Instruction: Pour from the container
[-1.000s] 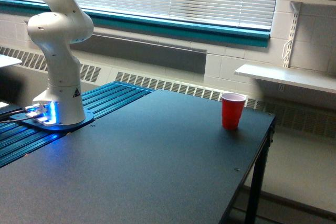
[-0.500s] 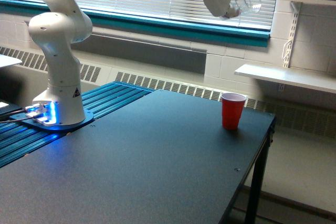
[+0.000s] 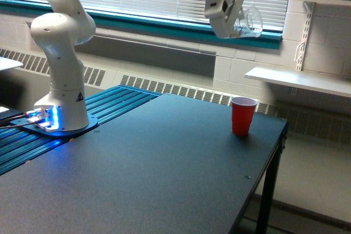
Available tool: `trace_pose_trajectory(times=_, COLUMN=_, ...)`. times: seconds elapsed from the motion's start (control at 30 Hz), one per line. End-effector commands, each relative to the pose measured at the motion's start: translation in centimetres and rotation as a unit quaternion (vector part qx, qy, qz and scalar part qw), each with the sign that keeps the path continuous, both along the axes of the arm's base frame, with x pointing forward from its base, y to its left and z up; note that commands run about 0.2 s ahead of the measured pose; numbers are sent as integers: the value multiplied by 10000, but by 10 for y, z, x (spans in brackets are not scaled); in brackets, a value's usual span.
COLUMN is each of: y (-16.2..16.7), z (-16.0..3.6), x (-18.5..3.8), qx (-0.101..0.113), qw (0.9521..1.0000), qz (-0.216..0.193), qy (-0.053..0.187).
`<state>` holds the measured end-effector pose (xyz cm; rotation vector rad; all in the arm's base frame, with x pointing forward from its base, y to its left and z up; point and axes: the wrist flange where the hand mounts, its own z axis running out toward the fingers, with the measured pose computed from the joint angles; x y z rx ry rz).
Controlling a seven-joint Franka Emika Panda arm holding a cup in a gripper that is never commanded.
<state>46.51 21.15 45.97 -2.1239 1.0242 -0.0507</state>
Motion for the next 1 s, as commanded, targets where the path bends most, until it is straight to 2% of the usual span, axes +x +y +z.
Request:
trace_pose_trajectory(times=0.03, y=19, z=-10, x=-5, qx=118, qw=9998, qz=117, qy=57)
trace_pose_trajectory(times=0.17, y=31, z=-23, x=-9, qx=165, qw=9995, qz=194, qy=183)
trace_pose_trajectory(times=0.27, y=36, z=-29, x=-8, qx=320, qw=9992, qz=161, qy=202)
trace_pose_trajectory(times=0.73, y=57, z=-93, x=-14, qx=146, qw=9969, qz=247, qy=733)
trace_pose_trajectory(times=1.0, y=60, z=-116, x=-14, qx=105, qw=9954, qz=237, qy=917)
